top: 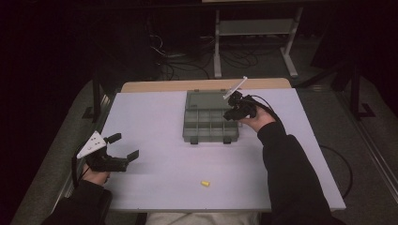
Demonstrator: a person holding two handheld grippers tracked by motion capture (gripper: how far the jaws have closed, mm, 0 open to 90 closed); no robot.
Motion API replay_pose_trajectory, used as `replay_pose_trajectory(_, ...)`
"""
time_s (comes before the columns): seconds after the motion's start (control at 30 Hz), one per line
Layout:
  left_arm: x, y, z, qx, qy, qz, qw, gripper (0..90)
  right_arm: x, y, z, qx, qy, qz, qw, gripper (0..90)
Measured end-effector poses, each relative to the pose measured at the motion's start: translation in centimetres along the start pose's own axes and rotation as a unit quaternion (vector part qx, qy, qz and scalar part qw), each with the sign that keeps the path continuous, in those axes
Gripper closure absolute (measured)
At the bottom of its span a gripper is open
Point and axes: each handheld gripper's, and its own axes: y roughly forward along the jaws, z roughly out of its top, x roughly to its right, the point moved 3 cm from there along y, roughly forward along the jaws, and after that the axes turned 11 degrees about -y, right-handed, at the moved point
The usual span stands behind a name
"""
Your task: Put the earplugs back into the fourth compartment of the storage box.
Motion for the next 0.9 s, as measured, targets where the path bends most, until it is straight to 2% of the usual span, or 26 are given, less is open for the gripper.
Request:
replay_pose_trajectory(0.2,0.0,0.0,0.0,0.000,0.000,-0.001,1.0000,0.0,1.0,1.1,-0.3,-0.007,0.014,-0.017,0.9997,78.6)
replay_pose_trajectory(0.5,0.0,0.0,0.0,-0.001,0.002,0.000,1.0000,0.0,2.5,2.6,-1.4,-0.015,0.039,-0.025,0.9988,77.5)
replay_pose_trajectory(0.53,0.0,0.0,0.0,-0.001,0.002,0.000,1.0000,0.0,2.6,2.6,-1.5,-0.016,0.046,-0.024,0.9985,71.7)
replay_pose_trajectory(0.63,0.0,0.0,0.0,-0.002,0.002,0.000,1.0000,0.0,2.7,2.4,-1.6,-0.011,0.058,-0.026,0.9979,62.3)
replay_pose_trajectory(0.7,0.0,0.0,0.0,-0.002,0.002,0.000,1.0000,0.0,2.8,2.0,-1.7,-0.003,0.064,-0.032,0.9975,55.3)
replay_pose_trajectory(0.8,0.0,0.0,0.0,-0.002,0.002,0.001,1.0000,0.0,2.8,1.3,-1.7,0.008,0.081,-0.027,0.9963,41.0)
replay_pose_trajectory(0.9,0.0,0.0,0.0,-0.002,0.002,0.002,1.0000,0.0,2.6,0.6,-1.6,0.014,0.089,-0.025,0.9956,28.9)
